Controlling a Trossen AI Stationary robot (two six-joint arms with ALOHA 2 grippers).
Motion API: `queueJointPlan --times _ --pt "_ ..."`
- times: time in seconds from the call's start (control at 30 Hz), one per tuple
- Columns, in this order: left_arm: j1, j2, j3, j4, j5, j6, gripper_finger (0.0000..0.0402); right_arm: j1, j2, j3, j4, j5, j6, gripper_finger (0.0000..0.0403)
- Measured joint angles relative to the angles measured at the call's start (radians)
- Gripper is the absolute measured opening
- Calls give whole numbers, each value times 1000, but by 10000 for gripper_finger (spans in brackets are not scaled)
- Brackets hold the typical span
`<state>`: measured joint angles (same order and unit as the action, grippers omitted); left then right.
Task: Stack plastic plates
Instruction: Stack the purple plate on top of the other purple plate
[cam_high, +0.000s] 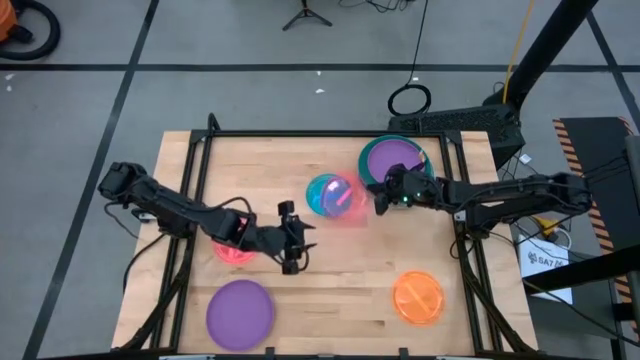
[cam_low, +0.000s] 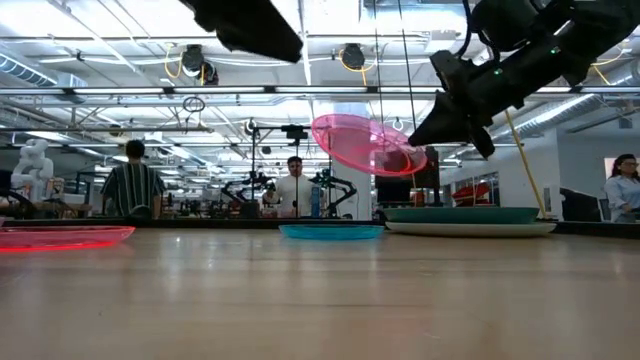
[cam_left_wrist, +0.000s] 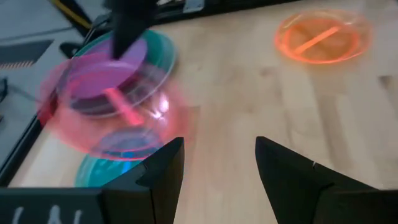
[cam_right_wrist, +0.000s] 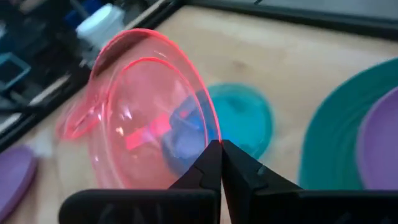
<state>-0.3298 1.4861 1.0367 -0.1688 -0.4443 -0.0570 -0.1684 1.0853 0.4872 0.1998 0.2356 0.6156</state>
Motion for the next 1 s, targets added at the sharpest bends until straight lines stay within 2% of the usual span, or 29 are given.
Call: queueJointPlan --times 0.17,0.27,0.4,0.47,0.6,0.73,0.83,1.0 --pt "-52 0 0 16 0 40 204 -117 0 37 -32 -21 -52 0" --pt "-63 0 0 16 0 36 204 -189 0 85 -81 -114 -91 0" --pt "-63 0 0 10 -1 41 204 -212 0 108 -87 -224 -128 0" --pt "-63 0 0 -13 -1 43 204 -201 2 108 -116 -296 -124 0" --pt "-64 0 1 -130 5 -31 204 -128 34 108 -252 -370 -103 0" --pt "-81 0 1 -336 166 -179 204 -27 89 107 -444 -419 -67 0" --pt "-98 0 1 -453 263 -289 204 27 122 106 -514 -368 -26 0" --pt "-131 0 1 -559 335 -385 204 53 157 107 -554 -312 -2 0"
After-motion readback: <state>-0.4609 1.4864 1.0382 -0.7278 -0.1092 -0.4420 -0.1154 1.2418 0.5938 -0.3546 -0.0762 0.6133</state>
